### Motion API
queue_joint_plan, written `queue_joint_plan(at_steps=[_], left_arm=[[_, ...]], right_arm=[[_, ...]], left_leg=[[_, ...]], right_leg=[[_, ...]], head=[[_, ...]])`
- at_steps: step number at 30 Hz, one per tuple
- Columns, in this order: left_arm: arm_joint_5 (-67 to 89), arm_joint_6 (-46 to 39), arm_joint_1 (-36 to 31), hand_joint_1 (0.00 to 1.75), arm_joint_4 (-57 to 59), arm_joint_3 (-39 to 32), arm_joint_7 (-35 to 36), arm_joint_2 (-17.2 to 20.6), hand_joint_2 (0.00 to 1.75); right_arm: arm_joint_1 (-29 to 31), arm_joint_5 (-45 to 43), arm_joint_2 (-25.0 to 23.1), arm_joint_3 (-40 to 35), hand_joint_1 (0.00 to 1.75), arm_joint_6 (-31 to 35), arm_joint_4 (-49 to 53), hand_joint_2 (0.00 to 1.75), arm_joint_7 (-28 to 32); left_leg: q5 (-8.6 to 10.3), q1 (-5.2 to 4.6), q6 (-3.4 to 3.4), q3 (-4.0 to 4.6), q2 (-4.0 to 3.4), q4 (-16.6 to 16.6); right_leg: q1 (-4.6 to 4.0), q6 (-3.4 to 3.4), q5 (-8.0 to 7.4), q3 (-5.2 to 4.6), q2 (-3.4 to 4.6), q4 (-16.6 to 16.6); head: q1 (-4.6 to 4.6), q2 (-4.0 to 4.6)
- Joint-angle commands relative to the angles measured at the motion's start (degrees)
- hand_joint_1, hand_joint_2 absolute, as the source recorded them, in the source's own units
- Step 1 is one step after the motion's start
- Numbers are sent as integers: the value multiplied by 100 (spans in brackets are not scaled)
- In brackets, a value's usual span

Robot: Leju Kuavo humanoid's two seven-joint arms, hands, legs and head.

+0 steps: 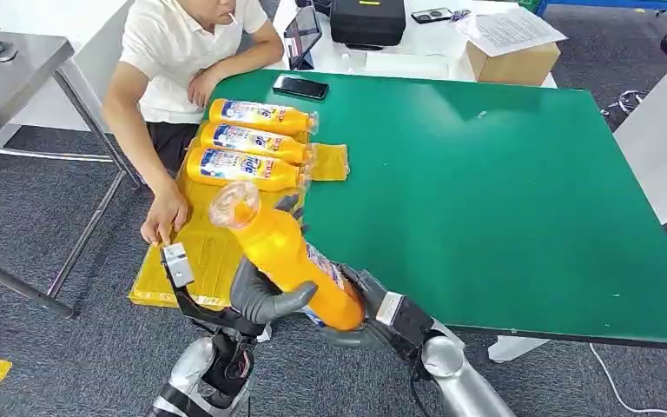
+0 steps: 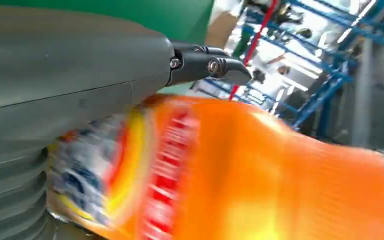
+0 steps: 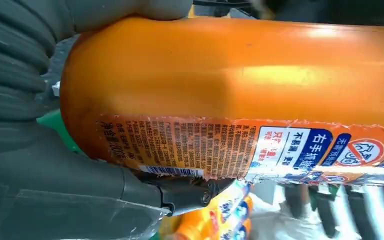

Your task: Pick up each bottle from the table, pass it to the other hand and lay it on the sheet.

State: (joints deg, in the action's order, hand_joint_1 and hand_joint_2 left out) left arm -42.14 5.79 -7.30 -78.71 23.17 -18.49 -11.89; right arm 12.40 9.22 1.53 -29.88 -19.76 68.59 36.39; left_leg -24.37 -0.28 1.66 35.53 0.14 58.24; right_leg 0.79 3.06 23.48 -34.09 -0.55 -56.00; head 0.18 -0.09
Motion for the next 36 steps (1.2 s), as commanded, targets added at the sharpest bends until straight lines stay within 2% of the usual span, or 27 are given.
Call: queue_joint_plan(at_steps=[1, 6, 7, 8, 27, 33, 34, 35, 36], left_arm=[[-274, 94, -178, 0, 8, -101, 176, 9, 175], [-262, 301, -263, 0, 296, 113, 259, 106, 175], [-249, 279, -303, 59, 405, 118, 251, 88, 175], [-108, 235, -377, 175, 552, 182, 245, 105, 175], [-39, 221, -410, 175, 650, 214, 213, 90, 175], [259, 436, -483, 175, 929, 454, 202, 167, 175], [271, 447, -485, 175, 976, 460, 204, 165, 175], [241, 495, -484, 175, 1033, 466, 240, 155, 175], [238, 497, -477, 175, 1047, 455, 232, 145, 175]], right_arm=[[-50, 159, 65, -180, 175, 121, -434, 175, -17], [59, 295, 76, -224, 175, 191, -570, 175, -17], [83, 318, 57, -223, 175, 218, -609, 175, -16], [119, 353, 31, -249, 175, 229, -645, 175, -1], [140, 367, 5, -272, 175, 235, -647, 175, -1], [256, 231, -43, -262, 175, 130, -559, 175, 20], [264, 192, -55, -241, 154, 109, -519, 175, 24], [269, 90, -83, -202, 108, 43, -449, 175, 19], [266, 18, -117, -168, 9, 15, -373, 175, 9]], left_leg=[[-4, 4, -8, -17, 2, -5], [-4, 2, -9, -22, 0, -7], [-9, 4, -13, -35, -1, -8], [-4, 3, -9, -21, 3, -7], [-2, 1, -6, -11, -2, -4], [-10, 3, -12, -30, -9, -5], [-7, 2, -11, -26, -9, -6], [-10, 3, -12, -29, -12, -3], [-9, 1, -12, -30, -11, -6]], right_leg=[[-3, -8, 4, 18, 0, 5], [-2, -10, 4, 20, 2, 6], [-5, -14, 9, 33, 3, 6], [-3, -9, 4, 21, -1, 6], [-1, -6, 1, 9, 3, 2], [-3, -13, 7, 27, 12, 2], [-2, -11, 5, 22, 12, 2], [-3, -13, 7, 25, 15, 0], [-1, -13, 6, 25, 14, 1]], head=[[0, 0], [0, 0], [0, 0], [-2, 0], [-2, 0], [0, 0], [0, 0], [-2, 0], [0, 0]])
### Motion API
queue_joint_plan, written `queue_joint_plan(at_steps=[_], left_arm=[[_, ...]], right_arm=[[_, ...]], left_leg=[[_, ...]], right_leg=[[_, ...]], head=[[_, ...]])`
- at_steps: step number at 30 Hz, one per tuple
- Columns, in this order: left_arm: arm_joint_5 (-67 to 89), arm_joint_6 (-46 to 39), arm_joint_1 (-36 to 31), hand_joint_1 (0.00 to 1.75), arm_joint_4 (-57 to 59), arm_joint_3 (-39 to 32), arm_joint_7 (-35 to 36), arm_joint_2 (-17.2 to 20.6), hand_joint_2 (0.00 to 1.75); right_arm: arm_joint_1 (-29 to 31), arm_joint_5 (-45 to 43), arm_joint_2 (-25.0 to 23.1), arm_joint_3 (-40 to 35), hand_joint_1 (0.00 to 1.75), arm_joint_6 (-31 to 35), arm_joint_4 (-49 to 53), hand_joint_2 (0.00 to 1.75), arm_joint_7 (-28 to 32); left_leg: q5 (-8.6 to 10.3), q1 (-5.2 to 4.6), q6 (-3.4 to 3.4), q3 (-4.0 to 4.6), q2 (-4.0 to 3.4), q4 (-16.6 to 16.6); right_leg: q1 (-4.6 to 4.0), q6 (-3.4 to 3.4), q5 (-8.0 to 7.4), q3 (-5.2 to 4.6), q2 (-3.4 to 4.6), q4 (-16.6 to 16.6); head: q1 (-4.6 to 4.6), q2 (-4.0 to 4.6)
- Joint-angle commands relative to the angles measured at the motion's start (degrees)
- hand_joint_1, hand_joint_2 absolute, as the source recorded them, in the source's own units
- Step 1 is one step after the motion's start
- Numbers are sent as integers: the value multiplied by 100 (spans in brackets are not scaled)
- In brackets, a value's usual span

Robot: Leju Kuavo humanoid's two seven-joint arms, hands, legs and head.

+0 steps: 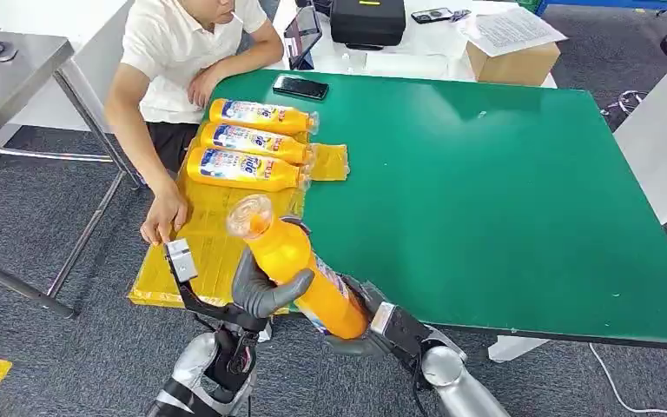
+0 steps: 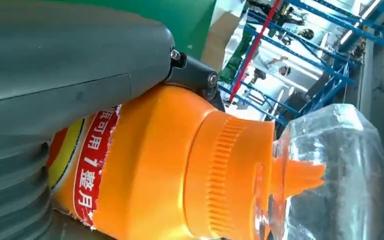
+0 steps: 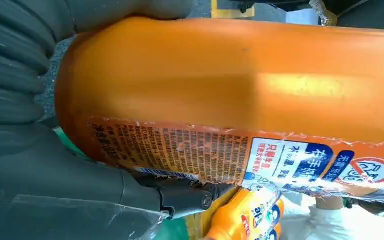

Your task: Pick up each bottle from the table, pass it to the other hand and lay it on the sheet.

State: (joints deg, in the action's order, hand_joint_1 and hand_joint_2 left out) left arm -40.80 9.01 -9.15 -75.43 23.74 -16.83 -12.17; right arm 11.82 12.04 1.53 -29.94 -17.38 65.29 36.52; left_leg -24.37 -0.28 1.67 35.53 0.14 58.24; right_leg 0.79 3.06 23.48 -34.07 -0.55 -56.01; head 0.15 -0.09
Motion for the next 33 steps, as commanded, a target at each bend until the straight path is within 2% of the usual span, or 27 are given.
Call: queue_joint_plan(at_steps=[1, 3, 4, 6, 7, 9, 10, 12, 13, 14, 16, 17, 19, 22, 23, 24, 25, 33], left_arm=[[99, 176, -284, 175, 711, 390, 63, 168, 175], [23, 201, -228, 175, 622, 332, 66, 169, 175], [-55, 141, -217, 175, 578, 242, 74, 165, 175], [-123, -6, -295, 175, 459, 77, 123, 232, 175], [-135, -121, -306, 175, 382, -63, 126, 244, 175], [-220, -392, -269, 175, 176, -426, 188, 316, 175], [-184, -649, -249, 175, 121, -622, 156, 325, 175], [-318, -834, -185, 175, -32, -947, 179, 374, 175], [-483, -762, -98, 175, -201, -1190, 173, 357, 175], [-610, -678, -31, 159, -340, -1338, 206, 331, 175], [-802, -569, 84, 155, -644, -1531, 301, 268, 175], [-968, -454, 124, 148, -790, -1624, 322, 198, 175], [-1203, -317, 177, 115, -996, -1767, 346, 77, 175], [-1111, -393, 204, 89, -1046, -1822, 301, 89, 175], [-576, -622, 164, 93, -939, -1710, 109, 218, 175], [-257, -781, 102, 87, -773, -1659, 5, 271, 175], [153, -984, 14, 96, -596, -1550, -89, 357, 175], [188, -998, -64, 96, -454, -1535, -119, 323, 175]], right_arm=[[333, -296, -139, -155, 0, -233, 32, 175, -26], [316, -399, -215, -148, 0, -270, 209, 175, -129], [308, -417, -287, -146, 0, -219, 317, 0, -126], [253, -269, -371, -169, 0, 92, 450, 0, -191], [119, 294, -431, -62, 0, 1020, 659, 0, 27], [-303, 799, -441, 100, 0, 2381, 1394, 0, 231], [-567, 1250, -485, 324, 0, 3526, 1815, 0, 348], [-931, 2029, -356, 465, 0, 5076, 2370, 0, 302], [-1155, 2049, -299, 704, 0, 5672, 2730, 0, 176], [-1323, 1969, -447, 1088, 0, 5738, 3021, 0, 348], [-1479, 1727, -625, 1595, 0, 5738, 3460, 0, 348], [-1490, 1553, -700, 1734, 0, 5738, 3522, 0, 348], [-1437, 928, -532, 1465, 0, 5507, 3274, 0, 348], [-1356, 956, -585, 1285, 0, 5423, 2862, 0, 348], [-1343, 998, -585, 1245, 0, 5607, 2746, 0, 348], [-1349, 996, -599, 1258, 0, 5732, 2658, 0, 348], [-1358, 908, -622, 1324, 0, 5738, 2611, 0, 348], [-1353, 844, -564, 1337, 0, 5734, 2627, 0, 348]], left_leg=[[-6, 1, -10, -24, -10, -7], [-11, 1, -13, -31, -20, -5], [-13, 2, -14, -32, -22, -5], [-6, 2, -9, -8, -18, 0], [-15, 3, -16, -28, -27, 1], [-13, 7, -17, -25, -15, 0], [-9, 5, -13, -11, -9, 1], [-5, 6, -10, -6, -2, -1], [-10, 4, -13, -17, 6, -1], [-9, 6, -10, -12, 9, 0], [-12, 5, -11, -9, -1, 3], [-21, 6, -15, -20, 1, 6], [-16, 3, -11, -5, 2, 9], [-21, 10, -15, -24, -11, 4], [-20, 9, -16, -27, -13, 1], [-8, 6, -13, -16, -6, -6], [-10, 6, -17, -27, -8, -9], [-8, 6, -16, -25, 2, -9]], right_leg=[[-1, -10, 4, 19, 12, 2], [-1, -14, 6, 22, 23, 0], [-2, -15, 7, 23, 25, 0], [-2, -9, 1, 2, 20, -4], [-3, -16, 9, 17, 30, -8], [-7, -18, 11, 16, 17, -9], [-5, -13, 7, 4, 11, -8], [-5, -11, 6, 1, 3, -6], [-3, -14, 14, 12, -4, -8], [-5, -12, 13, 8, -6, -6], [-4, -12, 14, 4, 2, -10], [-5, -14, 21, 14, 1, -13], [-2, -11, 17, 1, 0, -16], [-8, -14, 15, 21, 14, -3], [-8, -15, 13, 22, 15, -1], [-4, -12, 6, 11, 7, 3], [-5, -16, 8, 20, 10, 4], [-5, -14, 10, 20, 0, 3]], head=[[2, 0], [0, 0], [2, 0], [0, 0], [0, 0], [2, 0], [2, 0], [2, 0], [2, 0], [2, 0], [-2, 0], [2, 0], [2, 0], [2, 0], [4, 0], [4, 0], [4, 0], [2, 0]])
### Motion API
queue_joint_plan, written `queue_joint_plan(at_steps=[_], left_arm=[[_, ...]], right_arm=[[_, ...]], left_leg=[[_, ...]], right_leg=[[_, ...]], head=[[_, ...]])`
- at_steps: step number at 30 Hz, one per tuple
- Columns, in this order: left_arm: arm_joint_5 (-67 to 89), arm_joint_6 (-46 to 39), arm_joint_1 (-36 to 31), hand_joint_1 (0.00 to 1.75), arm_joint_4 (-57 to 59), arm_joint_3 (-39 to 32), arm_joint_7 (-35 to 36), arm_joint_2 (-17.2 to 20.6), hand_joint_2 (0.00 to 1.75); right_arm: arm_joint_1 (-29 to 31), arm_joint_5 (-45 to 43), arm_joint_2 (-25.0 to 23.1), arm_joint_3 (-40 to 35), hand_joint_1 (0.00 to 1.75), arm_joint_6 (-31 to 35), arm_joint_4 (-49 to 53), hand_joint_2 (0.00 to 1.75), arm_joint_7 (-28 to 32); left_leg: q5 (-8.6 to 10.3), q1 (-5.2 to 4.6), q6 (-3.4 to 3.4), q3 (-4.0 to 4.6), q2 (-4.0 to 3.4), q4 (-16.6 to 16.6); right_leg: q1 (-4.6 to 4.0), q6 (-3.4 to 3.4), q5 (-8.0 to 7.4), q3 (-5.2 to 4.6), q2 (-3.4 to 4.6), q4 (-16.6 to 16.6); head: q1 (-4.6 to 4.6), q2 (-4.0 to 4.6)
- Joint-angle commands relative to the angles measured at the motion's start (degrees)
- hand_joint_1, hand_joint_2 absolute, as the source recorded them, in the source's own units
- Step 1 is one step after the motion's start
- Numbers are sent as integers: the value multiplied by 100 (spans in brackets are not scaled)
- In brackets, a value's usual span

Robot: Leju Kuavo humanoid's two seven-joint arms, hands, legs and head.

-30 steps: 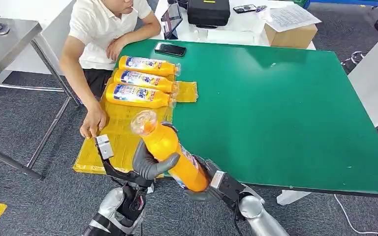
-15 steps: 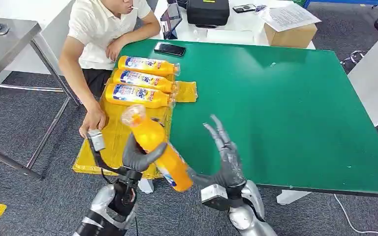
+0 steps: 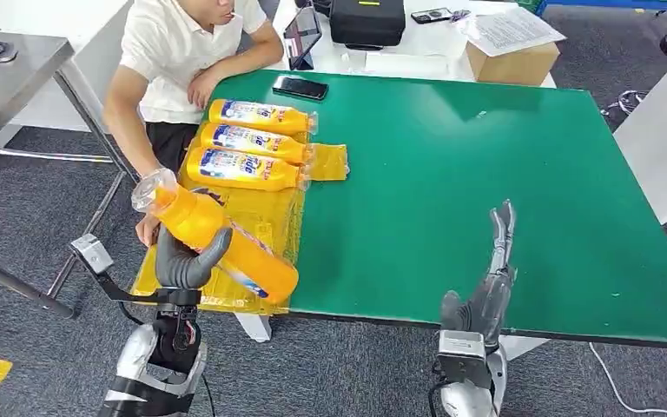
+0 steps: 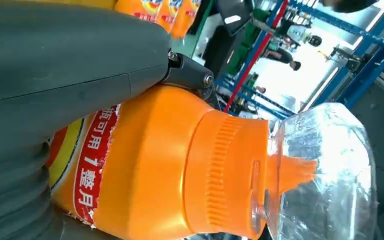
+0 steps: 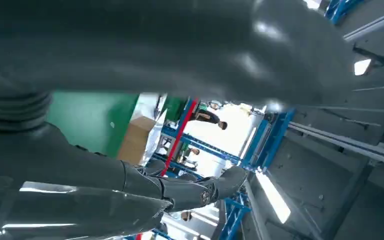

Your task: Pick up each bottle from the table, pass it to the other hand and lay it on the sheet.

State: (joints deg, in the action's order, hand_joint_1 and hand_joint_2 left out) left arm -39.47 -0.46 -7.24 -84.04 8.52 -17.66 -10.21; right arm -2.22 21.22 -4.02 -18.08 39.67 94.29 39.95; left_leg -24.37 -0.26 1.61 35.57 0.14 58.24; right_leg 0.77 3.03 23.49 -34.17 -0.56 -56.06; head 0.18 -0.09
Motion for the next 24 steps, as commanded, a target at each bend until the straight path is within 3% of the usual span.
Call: queue_joint_plan(at_steps=[1, 2, 3, 6, 9, 11, 12, 15, 20, 24], left_arm=[[55, -52, -255, 103, 407, -14, -36, 127, 175], [809, -523, -309, 127, 443, 173, -287, 273, 175], [1430, -874, -442, 136, 594, 339, -449, 318, 175], [3967, -2178, -1038, 143, 1566, 1160, -321, 712, 175], [6243, -2674, -1771, 148, 2848, 1810, 114, 880, 175], [7246, -2524, -2146, 173, 3447, 2019, 425, 866, 175], [7360, -2380, -2248, 175, 3627, 1980, 440, 814, 175], [8134, -2050, -2673, 175, 4143, 2082, 632, 688, 175], [8321, -1974, -2781, 175, 4272, 2073, 685, 649, 175], [8074, -1260, -3104, 175, 4773, 1847, 717, 510, 175]], right_arm=[[51, -74, -9, 150, 0, 29, -274, 0, 5], [20, -24, -87, 262, 0, 33, -267, 0, 5], [-33, 142, -145, 401, 0, 33, -232, 0, 5], [-66, 119, -182, 538, 0, 33, -177, 0, 5], [104, 49, -134, 364, 0, 33, -308, 0, 5], [268, -14, -114, 210, 0, 33, -489, 0, 5], [309, -61, -97, 140, 0, 28, -532, 0, 5], [461, -138, -6, -110, 0, 33, -636, 0, 5], [460, -132, 21, -150, 0, 33, -621, 0, 5], [523, -232, 60, -244, 0, 21, -591, 0, 5]], left_leg=[[-5, 2, -6, -19, 2, -7], [-10, 5, -10, -30, 1, -6], [-15, 7, -13, -41, 0, -7], [-13, 8, -18, -54, 19, -13], [5, 2, -14, -32, 42, -15], [7, 1, -9, -20, 31, -9], [6, 3, -11, -28, 21, -12], [4, 5, -13, -30, 3, -9], [-1, 7, -16, -32, -2, -5], [1, 5, -13, -22, -5, 0]], right_leg=[[-2, -7, 5, 19, 0, 5], [-4, -11, 10, 30, 2, 7], [-6, -14, 13, 41, 4, 8], [-7, -19, 20, 58, -14, 10], [-2, -15, 10, 37, -38, 8], [0, -9, 3, 24, -28, 5], [-2, -12, 1, 30, -18, 10], [-4, -15, -2, 32, 0, 7], [-6, -17, 2, 30, 3, 2], [-5, -9, 1, 22, 5, -2]], head=[[0, 0], [0, 0], [0, 0], [0, 0], [0, 0], [0, 0], [-2, 0], [0, 0], [0, 0], [0, 0]])
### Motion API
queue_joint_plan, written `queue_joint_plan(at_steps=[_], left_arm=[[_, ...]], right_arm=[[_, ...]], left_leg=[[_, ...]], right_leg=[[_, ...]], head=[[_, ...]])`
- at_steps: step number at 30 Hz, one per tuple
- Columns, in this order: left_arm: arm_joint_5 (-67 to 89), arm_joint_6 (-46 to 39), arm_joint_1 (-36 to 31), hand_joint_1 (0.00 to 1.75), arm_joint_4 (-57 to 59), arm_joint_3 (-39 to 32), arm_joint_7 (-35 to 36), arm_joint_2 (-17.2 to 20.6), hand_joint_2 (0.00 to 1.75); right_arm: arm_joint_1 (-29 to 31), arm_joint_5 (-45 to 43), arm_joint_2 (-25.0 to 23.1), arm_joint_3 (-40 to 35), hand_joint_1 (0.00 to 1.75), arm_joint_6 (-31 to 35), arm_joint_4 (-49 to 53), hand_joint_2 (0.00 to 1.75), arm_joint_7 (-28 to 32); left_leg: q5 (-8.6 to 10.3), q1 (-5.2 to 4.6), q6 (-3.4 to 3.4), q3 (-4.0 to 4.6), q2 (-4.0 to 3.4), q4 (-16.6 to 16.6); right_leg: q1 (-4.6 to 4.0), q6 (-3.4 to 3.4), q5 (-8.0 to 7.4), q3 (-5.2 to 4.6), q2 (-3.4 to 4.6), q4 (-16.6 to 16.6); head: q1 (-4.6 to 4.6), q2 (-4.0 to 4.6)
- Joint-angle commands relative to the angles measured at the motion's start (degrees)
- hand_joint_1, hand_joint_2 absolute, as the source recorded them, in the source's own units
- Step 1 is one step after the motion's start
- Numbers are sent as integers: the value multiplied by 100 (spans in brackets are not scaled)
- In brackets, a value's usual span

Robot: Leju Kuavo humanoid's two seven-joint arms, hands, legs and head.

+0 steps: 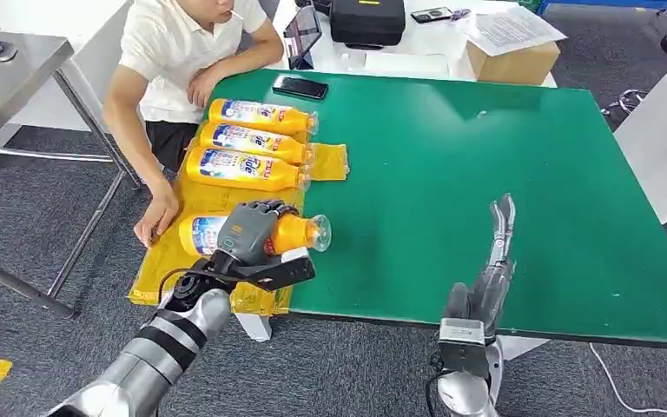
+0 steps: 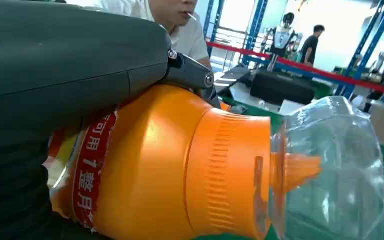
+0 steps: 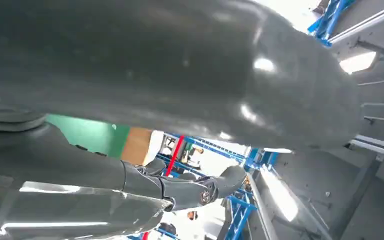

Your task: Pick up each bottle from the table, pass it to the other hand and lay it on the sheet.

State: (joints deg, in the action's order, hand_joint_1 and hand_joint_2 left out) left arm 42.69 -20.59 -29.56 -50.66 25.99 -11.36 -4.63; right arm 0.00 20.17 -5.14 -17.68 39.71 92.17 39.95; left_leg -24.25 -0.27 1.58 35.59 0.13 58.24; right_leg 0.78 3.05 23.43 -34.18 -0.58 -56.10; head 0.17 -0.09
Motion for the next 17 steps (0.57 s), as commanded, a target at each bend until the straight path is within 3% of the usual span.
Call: queue_joint_plan(at_steps=[1, 5, 6, 7, 17], left_arm=[[-26, 773, -992, 175, 1631, 156, 119, -48, 175], [-245, 1097, -1119, 175, 2014, -53, 136, -129, 175], [-226, 1135, -1148, 19, 2098, -43, 168, -135, 175], [-291, 1267, -1207, 0, 2254, -101, 233, -162, 175], [-971, 1939, -1413, 0, 2725, -626, 309, -337, 175]], right_arm=[[303, -180, 189, -298, 0, -6, -381, 0, 5], [319, -236, 225, -298, 0, -51, -465, 0, 5], [340, -259, 238, -314, 0, -102, -483, 0, 5], [372, -308, 252, -336, 0, -204, -510, 0, 5], [510, -346, 301, -380, 0, -299, -664, 0, 5]], left_leg=[[-10, 7, -10, -26, -2, -2], [-6, 8, -9, -15, -1, 1], [-8, 7, -11, -22, -3, 0], [-10, 8, -12, -30, -3, -1], [-14, 9, -13, -31, -4, 0]], right_leg=[[-6, -11, 9, 26, 5, 3], [-7, -10, 5, 15, 3, 2], [-6, -13, 7, 21, 6, 2], [-7, -15, 9, 28, 7, 2], [-8, -15, 12, 31, 10, 1]], head=[[0, 0], [0, 0], [0, 0], [0, 0], [0, 0]])
